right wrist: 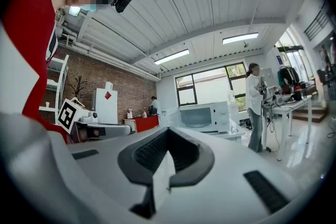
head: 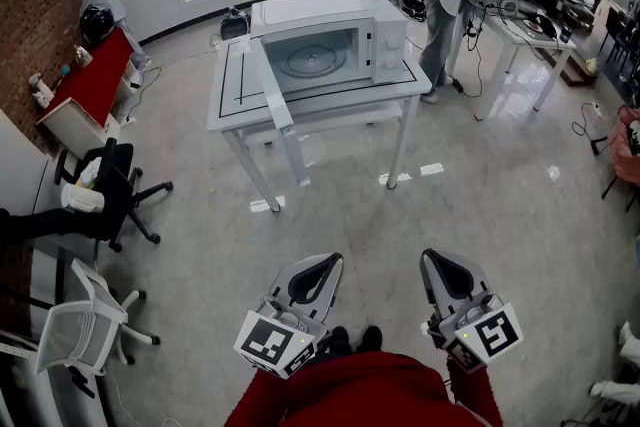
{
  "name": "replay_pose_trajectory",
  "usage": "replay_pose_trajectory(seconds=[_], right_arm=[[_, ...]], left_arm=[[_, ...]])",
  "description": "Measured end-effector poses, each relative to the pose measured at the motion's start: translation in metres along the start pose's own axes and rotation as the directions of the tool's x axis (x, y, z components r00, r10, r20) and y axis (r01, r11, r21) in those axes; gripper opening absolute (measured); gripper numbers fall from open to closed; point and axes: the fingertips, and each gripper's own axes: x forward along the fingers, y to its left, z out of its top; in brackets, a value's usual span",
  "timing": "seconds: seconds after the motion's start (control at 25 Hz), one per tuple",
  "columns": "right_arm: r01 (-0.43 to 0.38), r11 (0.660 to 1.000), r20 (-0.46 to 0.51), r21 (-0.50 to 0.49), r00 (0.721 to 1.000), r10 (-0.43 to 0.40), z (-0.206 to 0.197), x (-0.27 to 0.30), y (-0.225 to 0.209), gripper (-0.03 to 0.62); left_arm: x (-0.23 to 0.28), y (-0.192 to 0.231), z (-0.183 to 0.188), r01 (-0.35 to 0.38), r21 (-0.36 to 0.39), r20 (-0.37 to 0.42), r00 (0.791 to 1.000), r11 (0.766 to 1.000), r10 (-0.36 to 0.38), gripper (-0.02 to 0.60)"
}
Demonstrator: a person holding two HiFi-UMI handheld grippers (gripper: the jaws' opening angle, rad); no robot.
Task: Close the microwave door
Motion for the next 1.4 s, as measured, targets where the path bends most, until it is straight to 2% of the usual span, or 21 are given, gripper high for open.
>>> replay_pose_trajectory(seconds=[0.16, 0.32, 0.6, 0.72, 0.92, 1.08, 1.16, 1.28, 1.4], right_arm=[[0.0, 1.0, -0.003, -0.008, 1.0, 0.0, -0.002, -0.001, -0.002, 0.011], [0.005, 1.0, -0.046, 0.011, 0.999, -0.005, -0.01, -0.004, -0.003, 0.011], [-0.015, 1.0, -0.025, 0.009, 1.0, 0.015, -0.007, -0.003, 0.0, 0.011], [-0.037, 0.999, 0.004, -0.017, 0.999, 0.037, -0.004, -0.005, 0.001, 0.012], [-0.046, 0.999, -0.017, -0.001, 0.999, 0.046, -0.014, -0.007, -0.001, 0.014], [-0.029, 0.999, -0.063, 0.031, 0.998, 0.031, -0.024, -0.012, -0.008, 0.012], [-0.031, 0.998, -0.049, 0.061, 0.998, 0.034, -0.022, -0.012, -0.01, 0.012], [-0.038, 0.992, -0.017, 0.119, 0.999, 0.041, -0.014, -0.012, -0.011, 0.012], [-0.027, 0.995, -0.031, 0.099, 0.999, 0.03, -0.017, -0.017, -0.022, 0.013]], left_arm=[[0.0, 0.001, -0.003, -0.008, 0.01, -0.006, 1.0, 1.0, 0.008, 0.008], [-0.002, 0.003, -0.005, -0.018, 0.008, -0.01, 1.0, 1.0, 0.018, 0.008], [-0.003, 0.002, -0.006, -0.028, 0.003, -0.01, 1.0, 1.0, 0.028, 0.008], [-0.005, 0.001, -0.009, -0.035, -0.02, -0.013, 0.999, 0.999, 0.035, 0.008], [-0.006, 0.006, -0.019, -0.045, -0.073, -0.017, 0.999, 0.996, 0.044, 0.009], [-0.006, 0.004, -0.028, -0.049, -0.1, -0.035, 0.998, 0.994, 0.046, 0.008], [-0.005, 0.003, -0.033, -0.052, -0.107, -0.043, 0.998, 0.993, 0.048, 0.008], [-0.003, 0.008, -0.039, -0.076, -0.121, -0.047, 0.996, 0.99, 0.07, 0.008], [0.0, 0.027, -0.043, -0.142, -0.125, -0.053, 0.989, 0.982, 0.136, 0.009]])
